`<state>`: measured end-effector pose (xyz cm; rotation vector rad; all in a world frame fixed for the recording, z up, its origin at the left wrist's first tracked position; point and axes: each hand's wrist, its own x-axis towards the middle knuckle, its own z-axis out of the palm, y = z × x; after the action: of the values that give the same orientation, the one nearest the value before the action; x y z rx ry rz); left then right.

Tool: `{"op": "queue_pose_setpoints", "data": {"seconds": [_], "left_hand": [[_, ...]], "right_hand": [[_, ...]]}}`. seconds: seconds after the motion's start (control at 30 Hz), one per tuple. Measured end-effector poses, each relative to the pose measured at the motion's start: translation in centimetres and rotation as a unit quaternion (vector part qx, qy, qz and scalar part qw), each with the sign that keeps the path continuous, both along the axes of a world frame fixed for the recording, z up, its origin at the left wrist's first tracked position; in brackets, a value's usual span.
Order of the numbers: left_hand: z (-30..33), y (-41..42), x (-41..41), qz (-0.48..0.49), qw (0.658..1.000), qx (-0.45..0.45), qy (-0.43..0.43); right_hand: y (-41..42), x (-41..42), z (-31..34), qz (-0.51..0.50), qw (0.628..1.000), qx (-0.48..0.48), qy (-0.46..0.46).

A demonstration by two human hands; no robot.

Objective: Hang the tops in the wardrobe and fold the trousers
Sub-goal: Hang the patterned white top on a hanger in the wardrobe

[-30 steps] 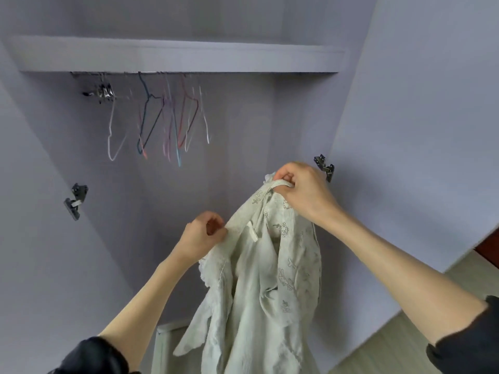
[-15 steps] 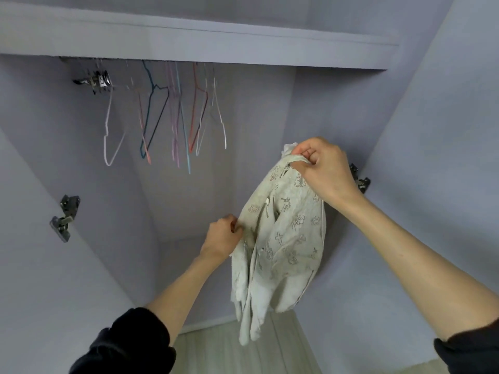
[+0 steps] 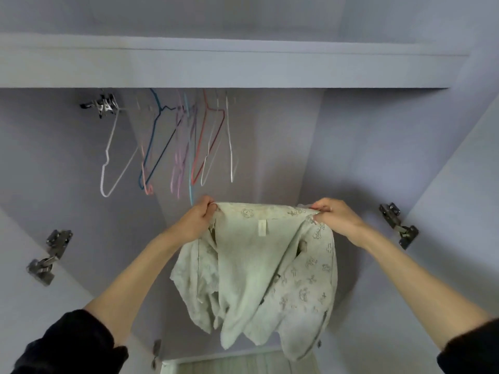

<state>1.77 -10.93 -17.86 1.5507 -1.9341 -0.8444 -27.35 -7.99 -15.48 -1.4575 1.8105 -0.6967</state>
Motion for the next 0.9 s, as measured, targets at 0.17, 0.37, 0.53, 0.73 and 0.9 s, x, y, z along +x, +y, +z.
{"op": "queue_pose_setpoints", "data": {"seconds": [0.17,0.37,0.53,0.73,0.9], "left_hand": [[0.5,-1.6,-0.2,-0.103,0.988,0.107,-0.038],[-0.9,-2.9,0.6,0.030,0.985,0.004,-0.171],[-0.4,-2.3,1.7,0.188,0.961,-0.069,-0.191],[2.1,-1.8,2.9,0.196,0.978,0.072,-0.005],[4.7,-1.7,3.1,0.161,0.973,0.124,0.107]], "right_hand": [[-3.6,-0.4,-1.6,0.090,0.983,-0.004,0.161],[-5.9,0.4,-2.4,0.064,0.931,-0.144,0.329],[-7.6,1.7,-3.1,0.128,0.914,-0.171,0.344],[-11.1,4.7,-3.9,0.212,0.959,-0.062,0.180],[-13.5,11.8,1.2,0.065,0.962,-0.083,-0.254]]}}
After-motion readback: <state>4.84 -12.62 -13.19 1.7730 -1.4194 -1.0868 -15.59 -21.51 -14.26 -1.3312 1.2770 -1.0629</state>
